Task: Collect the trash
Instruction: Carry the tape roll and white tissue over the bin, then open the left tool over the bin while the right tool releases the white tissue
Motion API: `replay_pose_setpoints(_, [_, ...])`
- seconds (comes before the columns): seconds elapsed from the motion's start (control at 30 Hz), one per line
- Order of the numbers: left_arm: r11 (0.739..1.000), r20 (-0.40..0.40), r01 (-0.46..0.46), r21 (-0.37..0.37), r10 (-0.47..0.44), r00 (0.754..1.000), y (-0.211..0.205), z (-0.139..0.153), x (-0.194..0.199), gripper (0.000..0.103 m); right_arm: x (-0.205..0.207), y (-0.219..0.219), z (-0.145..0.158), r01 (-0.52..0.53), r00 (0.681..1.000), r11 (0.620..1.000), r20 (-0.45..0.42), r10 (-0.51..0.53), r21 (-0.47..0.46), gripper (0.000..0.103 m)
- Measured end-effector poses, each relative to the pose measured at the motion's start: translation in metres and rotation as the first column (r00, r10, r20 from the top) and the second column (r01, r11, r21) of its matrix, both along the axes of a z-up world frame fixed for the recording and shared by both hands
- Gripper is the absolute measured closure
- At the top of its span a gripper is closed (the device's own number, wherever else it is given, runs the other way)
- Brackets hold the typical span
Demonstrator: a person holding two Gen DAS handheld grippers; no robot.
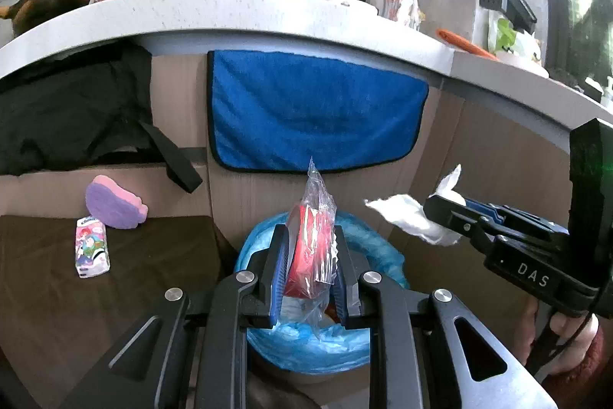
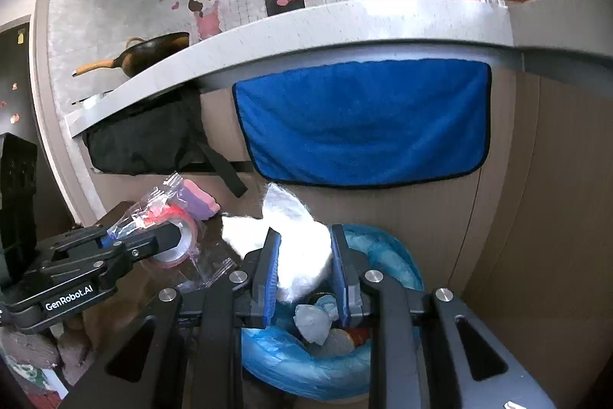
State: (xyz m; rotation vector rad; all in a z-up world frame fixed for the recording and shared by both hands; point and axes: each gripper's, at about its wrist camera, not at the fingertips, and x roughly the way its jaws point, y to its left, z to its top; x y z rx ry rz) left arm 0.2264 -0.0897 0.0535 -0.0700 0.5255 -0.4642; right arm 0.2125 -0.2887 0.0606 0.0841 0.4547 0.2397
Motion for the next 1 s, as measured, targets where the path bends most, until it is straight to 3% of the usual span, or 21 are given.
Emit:
replay_pose_setpoints(0.37, [1.000, -0.072, 0.013, -0.002, -0.013, 0.997, -0.008, -0.030, 0.026, 0.081, 0.017, -0.003, -0.022, 0.016, 0.999, 1.000, -0.039, -0.016, 0.000, 0.081])
replay_pose_setpoints(1.0, [0.999, -0.171, 0.046, 0.004, -0.044, 0.984, -0.021, -0.076, 0.069, 0.081, 0.066, -0.016, -0.074, 0.043, 0.982, 0.997, -0.186, -0.031, 0.060, 0.081])
